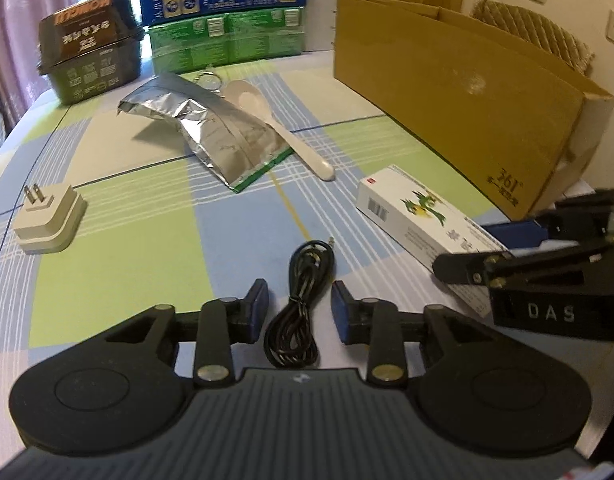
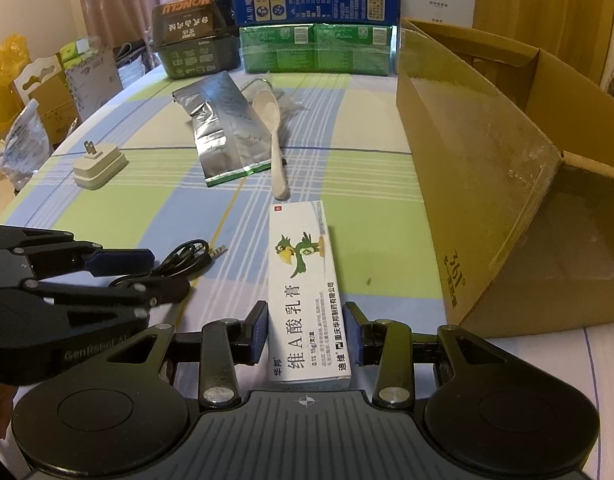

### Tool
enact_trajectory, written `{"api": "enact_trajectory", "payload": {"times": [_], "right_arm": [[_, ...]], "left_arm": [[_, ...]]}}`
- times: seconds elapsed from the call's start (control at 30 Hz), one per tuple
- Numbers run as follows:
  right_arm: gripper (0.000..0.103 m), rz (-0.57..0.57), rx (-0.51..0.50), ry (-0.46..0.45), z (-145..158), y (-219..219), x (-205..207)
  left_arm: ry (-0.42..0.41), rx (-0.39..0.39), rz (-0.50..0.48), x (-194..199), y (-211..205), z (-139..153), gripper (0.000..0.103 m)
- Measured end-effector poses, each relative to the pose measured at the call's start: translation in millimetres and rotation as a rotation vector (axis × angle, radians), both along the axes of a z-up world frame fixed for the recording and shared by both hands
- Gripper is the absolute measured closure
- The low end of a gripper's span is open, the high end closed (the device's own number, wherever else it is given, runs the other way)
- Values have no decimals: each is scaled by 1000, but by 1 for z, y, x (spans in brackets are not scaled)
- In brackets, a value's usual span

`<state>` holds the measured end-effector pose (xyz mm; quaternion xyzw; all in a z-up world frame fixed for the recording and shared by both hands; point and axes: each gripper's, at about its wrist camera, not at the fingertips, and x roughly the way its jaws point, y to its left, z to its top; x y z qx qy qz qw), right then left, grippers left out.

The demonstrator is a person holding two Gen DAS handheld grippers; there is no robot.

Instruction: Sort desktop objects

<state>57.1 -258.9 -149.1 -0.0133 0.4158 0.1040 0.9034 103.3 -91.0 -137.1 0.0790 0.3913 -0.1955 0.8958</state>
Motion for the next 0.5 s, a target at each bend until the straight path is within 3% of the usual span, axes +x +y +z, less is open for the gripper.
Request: {"api": "enact_trajectory", "payload": {"times": [0.2, 0.5], "right_arm": [[63, -2, 0, -1, -1, 0, 1], [63, -3, -7, -4, -2, 0, 3]], "left_arm": [[2, -16, 25, 5, 1, 0, 82], [-16, -22, 25, 9, -5, -2, 77]]}}
